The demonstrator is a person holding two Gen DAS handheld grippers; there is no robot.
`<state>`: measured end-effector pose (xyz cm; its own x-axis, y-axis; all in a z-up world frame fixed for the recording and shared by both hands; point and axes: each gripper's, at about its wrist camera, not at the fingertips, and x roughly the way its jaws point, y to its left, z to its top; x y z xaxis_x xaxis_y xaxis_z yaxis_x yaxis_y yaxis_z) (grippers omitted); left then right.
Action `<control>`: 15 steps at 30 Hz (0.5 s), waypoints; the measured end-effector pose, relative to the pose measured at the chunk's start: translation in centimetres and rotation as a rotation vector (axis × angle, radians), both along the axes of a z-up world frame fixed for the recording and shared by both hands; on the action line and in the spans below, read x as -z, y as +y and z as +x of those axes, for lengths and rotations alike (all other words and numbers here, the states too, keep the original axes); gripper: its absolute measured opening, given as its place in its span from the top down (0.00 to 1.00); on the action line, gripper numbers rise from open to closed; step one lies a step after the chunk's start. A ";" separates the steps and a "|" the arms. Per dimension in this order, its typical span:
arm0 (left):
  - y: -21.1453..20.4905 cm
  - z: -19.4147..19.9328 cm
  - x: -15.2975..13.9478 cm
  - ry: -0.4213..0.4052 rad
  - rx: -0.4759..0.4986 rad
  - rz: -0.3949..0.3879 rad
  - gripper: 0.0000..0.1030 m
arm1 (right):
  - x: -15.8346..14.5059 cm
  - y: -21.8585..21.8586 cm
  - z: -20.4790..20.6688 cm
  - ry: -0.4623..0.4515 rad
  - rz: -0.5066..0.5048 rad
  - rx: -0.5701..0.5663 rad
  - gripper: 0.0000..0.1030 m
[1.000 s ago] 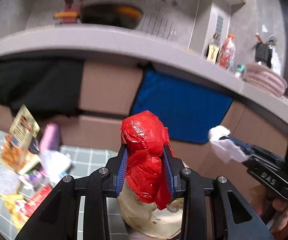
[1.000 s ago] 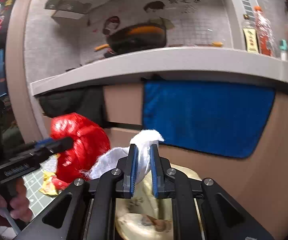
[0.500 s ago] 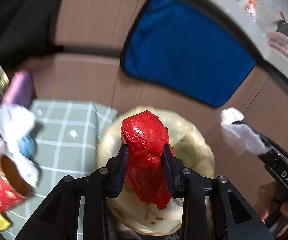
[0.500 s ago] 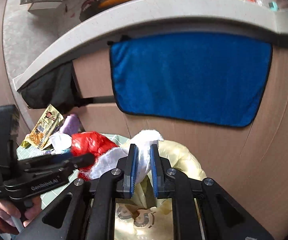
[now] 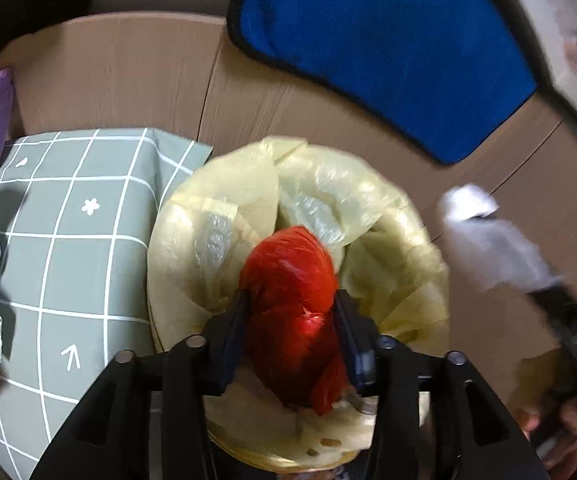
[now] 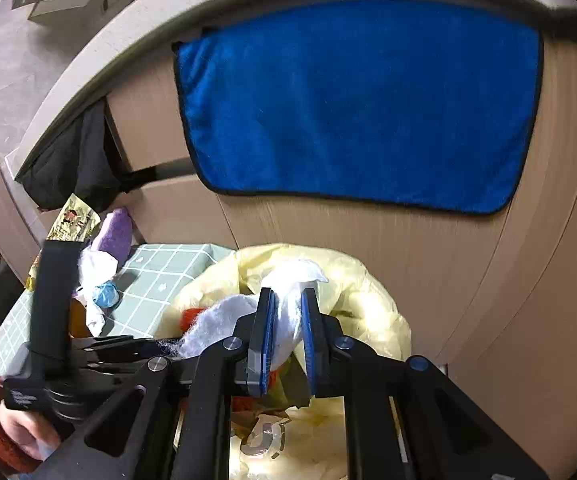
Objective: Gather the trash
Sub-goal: 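Carry the red bag and tissue over the yellow bin and open both grippers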
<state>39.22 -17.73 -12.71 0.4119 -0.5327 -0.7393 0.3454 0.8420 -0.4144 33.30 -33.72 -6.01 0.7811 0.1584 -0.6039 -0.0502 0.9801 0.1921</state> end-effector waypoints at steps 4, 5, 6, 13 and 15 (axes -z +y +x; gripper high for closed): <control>2.1 -1.3 -2.7 -0.068 -0.030 -0.055 0.48 | 0.8 0.4 0.6 0.027 -0.004 -0.013 0.83; 2.8 -1.8 -3.6 -0.091 -0.047 -0.061 0.48 | 1.0 0.6 0.7 0.036 -0.002 -0.015 0.82; 3.5 -2.2 -4.4 -0.113 -0.066 -0.068 0.48 | 1.1 0.8 0.8 0.039 -0.003 -0.013 0.82; 8.2 -5.5 -9.5 -0.230 -0.175 -0.079 0.48 | 0.2 1.9 0.2 0.033 -0.027 0.005 0.79; 9.3 -6.5 -11.0 -0.256 -0.183 -0.099 0.48 | -0.8 2.4 -0.4 0.012 -0.027 0.004 0.79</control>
<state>32.75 -8.45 -1.71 0.6732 -0.4963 -0.5481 0.2950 0.8600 -0.4164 32.93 -31.31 -5.24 0.7743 0.1389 -0.6174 -0.0446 0.9852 0.1657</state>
